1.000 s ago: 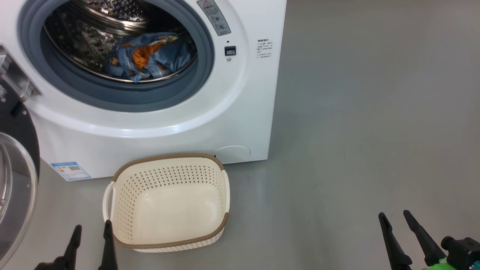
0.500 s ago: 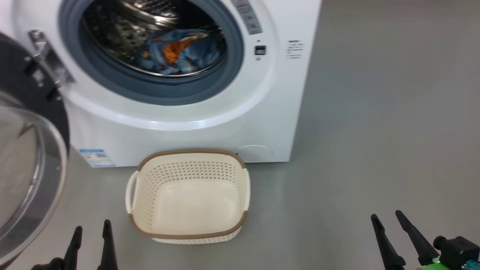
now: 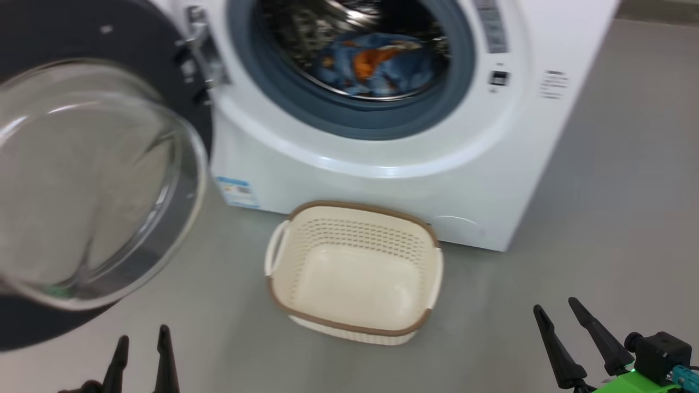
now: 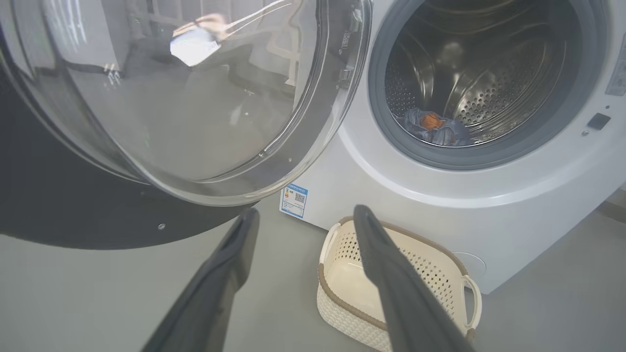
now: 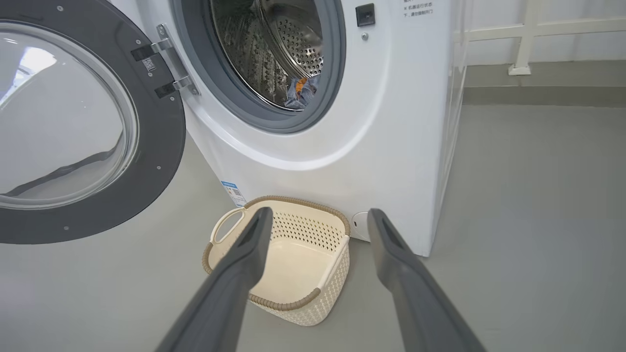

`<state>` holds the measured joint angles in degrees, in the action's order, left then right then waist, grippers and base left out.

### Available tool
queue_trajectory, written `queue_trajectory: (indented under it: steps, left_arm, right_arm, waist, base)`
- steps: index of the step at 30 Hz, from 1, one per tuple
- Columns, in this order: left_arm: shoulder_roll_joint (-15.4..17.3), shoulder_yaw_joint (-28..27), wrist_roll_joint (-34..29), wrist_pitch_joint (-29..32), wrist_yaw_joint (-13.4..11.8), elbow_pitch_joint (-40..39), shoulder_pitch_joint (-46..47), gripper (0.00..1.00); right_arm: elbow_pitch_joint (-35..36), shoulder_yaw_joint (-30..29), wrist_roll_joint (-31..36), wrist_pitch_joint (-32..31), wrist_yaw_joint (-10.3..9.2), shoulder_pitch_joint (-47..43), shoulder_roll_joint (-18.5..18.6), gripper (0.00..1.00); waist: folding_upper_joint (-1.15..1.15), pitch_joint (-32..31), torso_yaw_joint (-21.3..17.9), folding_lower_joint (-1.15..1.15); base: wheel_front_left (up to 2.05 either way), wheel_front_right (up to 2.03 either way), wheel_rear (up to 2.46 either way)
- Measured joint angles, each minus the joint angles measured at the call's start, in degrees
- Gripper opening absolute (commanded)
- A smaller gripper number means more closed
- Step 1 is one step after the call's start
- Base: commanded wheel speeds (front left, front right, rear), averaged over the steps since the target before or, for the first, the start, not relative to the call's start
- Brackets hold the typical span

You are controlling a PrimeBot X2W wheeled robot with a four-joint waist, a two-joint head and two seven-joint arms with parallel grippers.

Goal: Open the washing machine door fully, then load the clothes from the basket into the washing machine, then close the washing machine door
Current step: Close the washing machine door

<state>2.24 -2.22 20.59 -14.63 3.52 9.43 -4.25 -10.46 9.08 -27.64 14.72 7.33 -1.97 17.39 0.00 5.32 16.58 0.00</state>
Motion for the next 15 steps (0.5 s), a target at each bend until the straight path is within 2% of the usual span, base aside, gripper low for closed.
queue_trajectory:
  steps: [9, 15]
  left_arm:
    - [0.0, 1.26, 2.53, 0.0, -2.49, -1.31, -2.02, 1.0]
    - [0.02, 0.93, 5.13, 0.0, -4.42, -3.92, -3.97, 1.0]
  right_arm:
    - [-0.62, 3.68, -0.22, -0.01, 0.0, 1.92, 1.63, 1.0]
    - [-1.81, 8.23, -1.22, 0.0, 0.0, 7.62, 3.5, 1.0]
  waist:
    - [0.0, -0.3, 9.63, 0.0]
    - [0.0, 0.67, 13.23, 0.0]
  base:
    - [0.0, 0.0, 0.0]
    - [0.0, 0.0, 0.0]
